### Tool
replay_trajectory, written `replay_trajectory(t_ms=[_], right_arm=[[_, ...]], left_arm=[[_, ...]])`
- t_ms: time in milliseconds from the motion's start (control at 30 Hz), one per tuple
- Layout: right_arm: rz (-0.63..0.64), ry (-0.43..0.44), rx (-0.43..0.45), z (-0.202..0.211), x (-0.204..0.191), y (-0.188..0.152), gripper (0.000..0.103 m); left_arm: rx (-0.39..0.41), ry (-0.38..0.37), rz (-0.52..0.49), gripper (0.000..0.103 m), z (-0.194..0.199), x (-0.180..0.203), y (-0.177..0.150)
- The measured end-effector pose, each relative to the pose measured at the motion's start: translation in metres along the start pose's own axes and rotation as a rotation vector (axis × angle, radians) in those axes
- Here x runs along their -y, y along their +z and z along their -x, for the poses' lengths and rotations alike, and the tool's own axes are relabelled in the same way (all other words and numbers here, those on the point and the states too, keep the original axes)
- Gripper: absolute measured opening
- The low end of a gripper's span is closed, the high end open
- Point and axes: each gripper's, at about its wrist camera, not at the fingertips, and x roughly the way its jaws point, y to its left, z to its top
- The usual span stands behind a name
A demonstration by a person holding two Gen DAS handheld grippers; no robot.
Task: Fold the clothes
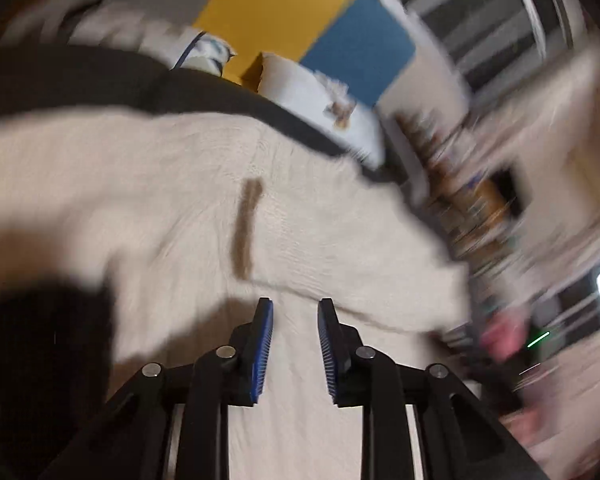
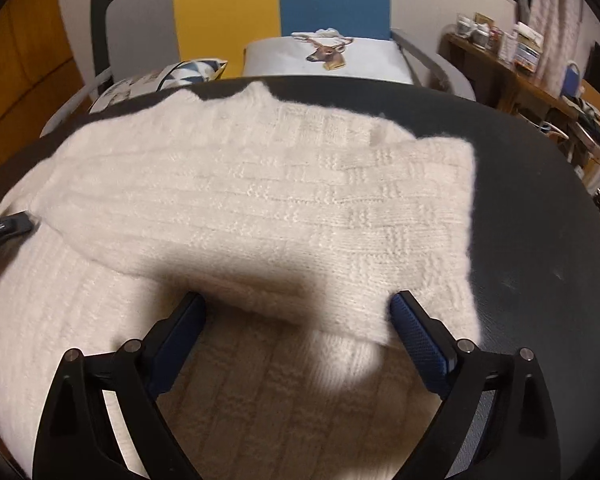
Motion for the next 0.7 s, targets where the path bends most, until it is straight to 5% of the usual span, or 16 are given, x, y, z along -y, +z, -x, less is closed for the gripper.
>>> replay_trajectory(t_ms=[133,300,433,600,700], right_arm=[[-0.027,0.121,0.045,0.022,-0.026,-0.021,0.096],[-0.052,0.265,0.097,0.047,-0.061,-0.048,0.096],[-0.012,0.285,0.063,0.043,-0.088,-0.058,0.096],[-0.002,0.271,0.045,0.037,-0.106,-0.058,0.096],[0.011,0.270,0.043,0.039,-0.115,-0.055,0.096]], left_arm=[[0.136,-0.139,0.320,0.029,0.082,-0.077,-0.016],[0.353,-0.016,0.516,0.030,0.191,-0.164,-0.038],[0.509,0.085,0.627,0.031,0.258,-0.213,-0.049],[0.582,0.140,0.829,0.033,0.292,-0.271,-0.057],[0.592,0.111,0.882,0.033,0.297,-0.292,-0.052]])
